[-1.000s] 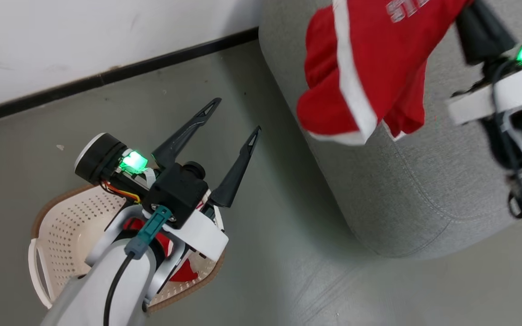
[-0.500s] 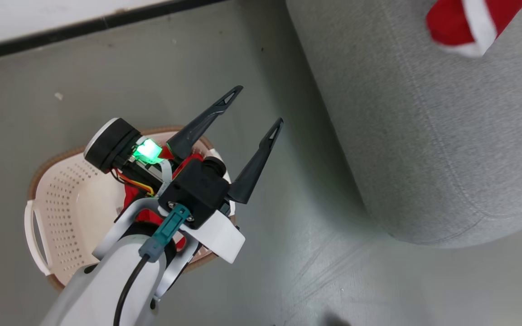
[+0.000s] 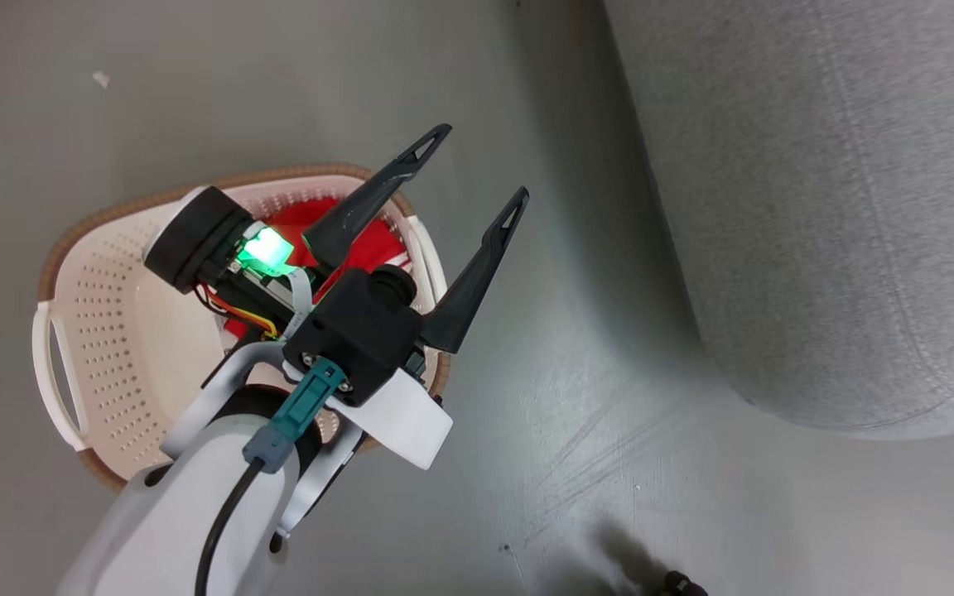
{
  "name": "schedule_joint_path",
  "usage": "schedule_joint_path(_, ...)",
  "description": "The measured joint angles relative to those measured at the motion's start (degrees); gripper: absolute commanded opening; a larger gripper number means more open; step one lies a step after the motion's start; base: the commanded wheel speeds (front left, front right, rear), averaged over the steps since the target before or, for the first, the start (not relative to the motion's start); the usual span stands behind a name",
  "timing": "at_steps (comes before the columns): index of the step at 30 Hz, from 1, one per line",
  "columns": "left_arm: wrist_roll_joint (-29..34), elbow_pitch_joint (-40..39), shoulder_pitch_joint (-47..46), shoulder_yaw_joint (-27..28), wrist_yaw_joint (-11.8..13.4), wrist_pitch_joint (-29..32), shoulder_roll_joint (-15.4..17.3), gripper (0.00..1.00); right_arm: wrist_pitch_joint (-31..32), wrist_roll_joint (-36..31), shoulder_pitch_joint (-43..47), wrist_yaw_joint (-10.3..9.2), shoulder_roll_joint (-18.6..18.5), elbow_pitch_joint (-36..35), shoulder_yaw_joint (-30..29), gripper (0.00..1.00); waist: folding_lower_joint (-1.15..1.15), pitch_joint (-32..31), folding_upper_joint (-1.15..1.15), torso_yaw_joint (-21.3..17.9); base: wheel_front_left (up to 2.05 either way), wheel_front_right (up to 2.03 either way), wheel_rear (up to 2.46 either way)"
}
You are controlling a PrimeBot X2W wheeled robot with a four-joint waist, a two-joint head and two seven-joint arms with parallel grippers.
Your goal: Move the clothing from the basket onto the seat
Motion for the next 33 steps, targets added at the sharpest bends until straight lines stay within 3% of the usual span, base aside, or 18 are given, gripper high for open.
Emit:
schedule_joint_path(15, 0.0, -1.9, -3.8, 0.9, -0.4, 0.5, 0.2, 1.00, 1.2, -3.4, -4.8, 0.00, -0.9, 16.0, -10.6, 0.00, 0.00, 7.9, 0.00, 2.2, 0.00, 0.00, 0.00)
schedule_joint_path(29, 0.3, -0.8, -6.0, 2.5, -0.5, -1.3, 1.2, 1.00, 2.4, -8.3, -4.5, 0.00, 2.5, 26.8, -18.1, 0.00, 0.00, 11.7, 0.00, 3.3, 0.00, 0.00, 0.00)
schedule_joint_path(33, 0.6, -0.2, -6.0, 2.9, -0.5, -2.1, 1.8, 1.00, 2.5, -10.0, -4.5, 0.00, 2.9, 27.3, -19.4, 0.57, 0.00, 11.4, 0.00, 3.0, 0.00, 0.00, 0.00)
